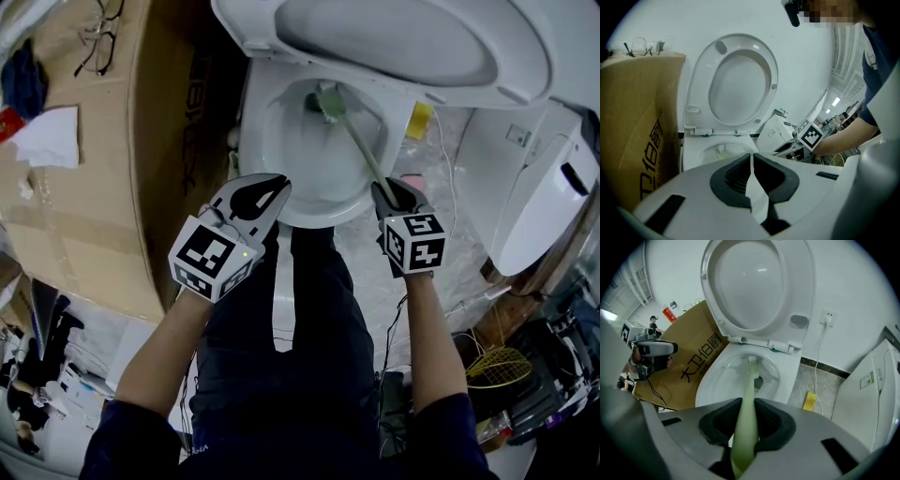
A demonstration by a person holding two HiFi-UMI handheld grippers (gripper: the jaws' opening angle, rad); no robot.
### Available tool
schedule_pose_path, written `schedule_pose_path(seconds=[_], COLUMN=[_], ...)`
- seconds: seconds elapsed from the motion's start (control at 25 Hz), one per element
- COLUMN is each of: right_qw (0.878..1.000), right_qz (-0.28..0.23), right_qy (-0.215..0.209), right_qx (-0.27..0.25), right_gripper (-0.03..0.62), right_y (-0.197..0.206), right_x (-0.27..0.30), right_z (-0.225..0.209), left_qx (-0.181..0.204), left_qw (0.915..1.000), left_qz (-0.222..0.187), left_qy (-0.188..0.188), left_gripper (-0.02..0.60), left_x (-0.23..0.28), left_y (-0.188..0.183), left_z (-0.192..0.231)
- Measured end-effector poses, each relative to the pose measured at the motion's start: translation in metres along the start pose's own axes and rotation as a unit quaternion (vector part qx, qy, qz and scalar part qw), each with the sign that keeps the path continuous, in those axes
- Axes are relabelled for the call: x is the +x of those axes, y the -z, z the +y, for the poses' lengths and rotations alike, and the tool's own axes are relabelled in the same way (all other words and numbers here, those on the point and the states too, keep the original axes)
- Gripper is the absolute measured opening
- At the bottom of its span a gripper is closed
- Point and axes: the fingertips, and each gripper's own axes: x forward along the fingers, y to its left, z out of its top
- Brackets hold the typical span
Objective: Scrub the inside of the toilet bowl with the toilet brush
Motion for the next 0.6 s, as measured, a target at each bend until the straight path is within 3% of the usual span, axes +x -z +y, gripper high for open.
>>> schedule_pose_path(seconds=[0.6], right_qw=[0.999], right_qz=[-0.001], right_qy=[0.036], right_qx=[0.035], right_gripper=[0.086], right_y=[0.031], right_x=[-0.027], right_z=[-0.029], left_qx=[0.016], left_qw=[0.9997], left_qz=[0.007], left_qy=[0.017], left_gripper=[0.044], left_x=[0.006], left_y=[0.002], left_z=[-0.016])
